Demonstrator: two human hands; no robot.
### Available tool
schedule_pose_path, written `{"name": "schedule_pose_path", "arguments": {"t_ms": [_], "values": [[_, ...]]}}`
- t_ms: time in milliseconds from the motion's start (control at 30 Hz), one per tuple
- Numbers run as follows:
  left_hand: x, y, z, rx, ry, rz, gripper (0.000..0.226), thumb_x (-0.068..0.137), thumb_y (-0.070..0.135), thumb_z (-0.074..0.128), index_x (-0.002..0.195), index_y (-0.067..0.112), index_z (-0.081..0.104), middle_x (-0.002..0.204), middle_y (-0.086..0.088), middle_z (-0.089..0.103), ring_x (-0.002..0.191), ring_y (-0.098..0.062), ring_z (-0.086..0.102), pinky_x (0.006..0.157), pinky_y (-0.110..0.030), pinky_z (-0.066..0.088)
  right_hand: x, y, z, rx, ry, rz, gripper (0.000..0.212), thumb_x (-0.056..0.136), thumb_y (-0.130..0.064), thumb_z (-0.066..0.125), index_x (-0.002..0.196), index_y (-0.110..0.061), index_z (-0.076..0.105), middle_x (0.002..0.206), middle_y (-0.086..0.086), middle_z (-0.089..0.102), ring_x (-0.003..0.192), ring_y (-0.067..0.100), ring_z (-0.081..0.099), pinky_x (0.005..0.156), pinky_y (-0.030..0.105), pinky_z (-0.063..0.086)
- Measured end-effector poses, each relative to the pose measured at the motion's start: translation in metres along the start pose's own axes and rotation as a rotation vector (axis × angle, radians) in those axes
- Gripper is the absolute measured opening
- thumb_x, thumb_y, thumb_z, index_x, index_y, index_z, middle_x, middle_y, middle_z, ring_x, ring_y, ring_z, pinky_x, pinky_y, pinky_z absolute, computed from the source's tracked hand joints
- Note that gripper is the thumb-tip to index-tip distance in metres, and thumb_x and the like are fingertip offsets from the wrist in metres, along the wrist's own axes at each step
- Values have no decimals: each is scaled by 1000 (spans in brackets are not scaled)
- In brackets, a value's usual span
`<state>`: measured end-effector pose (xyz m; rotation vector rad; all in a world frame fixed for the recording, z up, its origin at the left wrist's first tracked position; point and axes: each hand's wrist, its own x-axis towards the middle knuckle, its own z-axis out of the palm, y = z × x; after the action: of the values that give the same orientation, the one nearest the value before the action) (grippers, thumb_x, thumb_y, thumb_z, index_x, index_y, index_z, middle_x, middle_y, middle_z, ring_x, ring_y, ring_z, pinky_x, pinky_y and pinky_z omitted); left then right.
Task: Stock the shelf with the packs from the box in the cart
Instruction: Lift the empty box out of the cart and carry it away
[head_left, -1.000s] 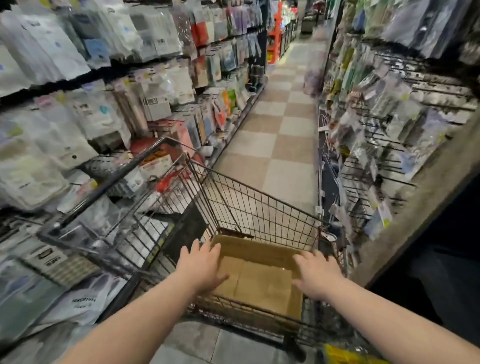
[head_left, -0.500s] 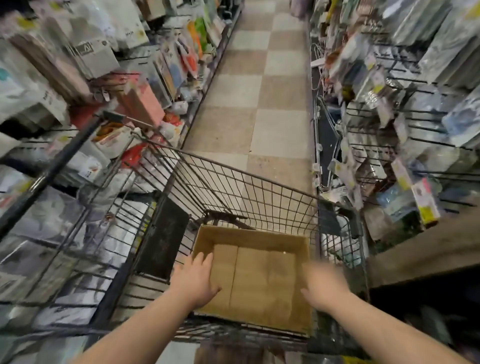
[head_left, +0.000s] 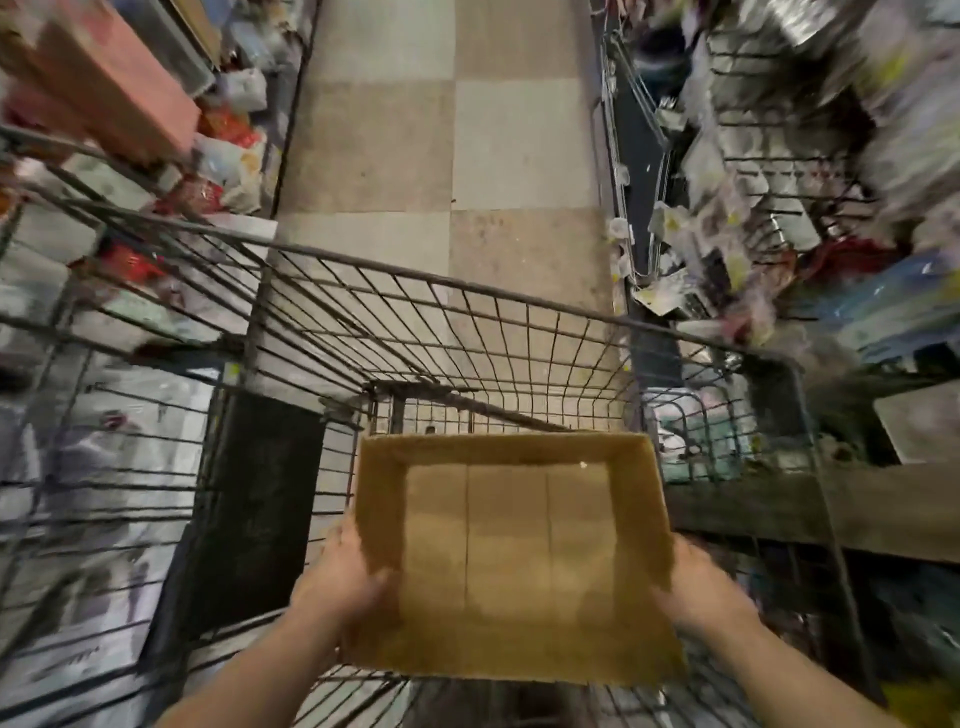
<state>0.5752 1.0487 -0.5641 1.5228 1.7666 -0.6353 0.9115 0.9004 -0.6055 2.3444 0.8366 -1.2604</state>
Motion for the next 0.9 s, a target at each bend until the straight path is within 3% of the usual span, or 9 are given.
{"name": "schedule_pose_path", "arguments": {"t_ms": [67,200,267,400,467,567,733,900], "values": [[19,-3,5,-70,-22,-25,92,81,36,67,151,24,9,149,-6,36,130,-25,46,104,-47,44,9,-6,7,83,-10,75,71,78,-62,44,142,-37,25,142,-3,46,124,27,51,100,51,44],[53,-10,17,-238,-67,-105,76,84,30,67,146,25,25,140,-10,47,119,-31,55,98,-51,48,-7,-31,-7,255,25,187,86,88,-41,56,152,-23,3,139,12,52,119,31,57,97,44,46],[63,-12,22,-281,-86,-161,64,86,25,66,141,21,33,124,-12,58,106,-30,61,90,-49,52,-2,-31,-3,312,55,200,81,89,-36,58,151,-19,10,128,16,59,111,32,61,90,42,49],[76,-23,28,-326,-64,-192,45,88,17,61,131,20,45,104,-8,63,93,-26,63,85,-48,54,2,-27,2,324,117,188,51,94,-25,48,142,-23,31,111,13,64,98,32,63,84,42,52],[76,-25,25,-293,-46,-174,37,89,18,59,124,19,51,97,-6,63,88,-25,64,82,-45,55,-3,-27,-2,311,137,180,48,95,-20,47,142,-24,34,112,12,65,98,31,63,81,38,51],[59,-19,8,-261,-23,-116,40,92,16,55,131,18,48,93,-6,62,83,-24,63,76,-41,55,-20,-25,-13,307,176,171,42,96,-20,46,137,-23,40,112,12,64,98,32,62,78,35,49],[29,-2,-37,-253,48,-16,31,92,18,53,123,14,55,96,-7,63,89,-27,63,84,-41,54,-72,-24,-43,370,255,135,30,96,-21,45,126,-17,47,101,10,61,86,27,54,76,34,46],[-8,8,-80,-308,210,100,41,91,20,51,132,12,52,114,-15,64,103,-35,59,85,-37,48,-136,-24,-74,400,384,137,36,96,-26,46,132,-20,45,111,11,63,100,33,61,77,35,49]]}}
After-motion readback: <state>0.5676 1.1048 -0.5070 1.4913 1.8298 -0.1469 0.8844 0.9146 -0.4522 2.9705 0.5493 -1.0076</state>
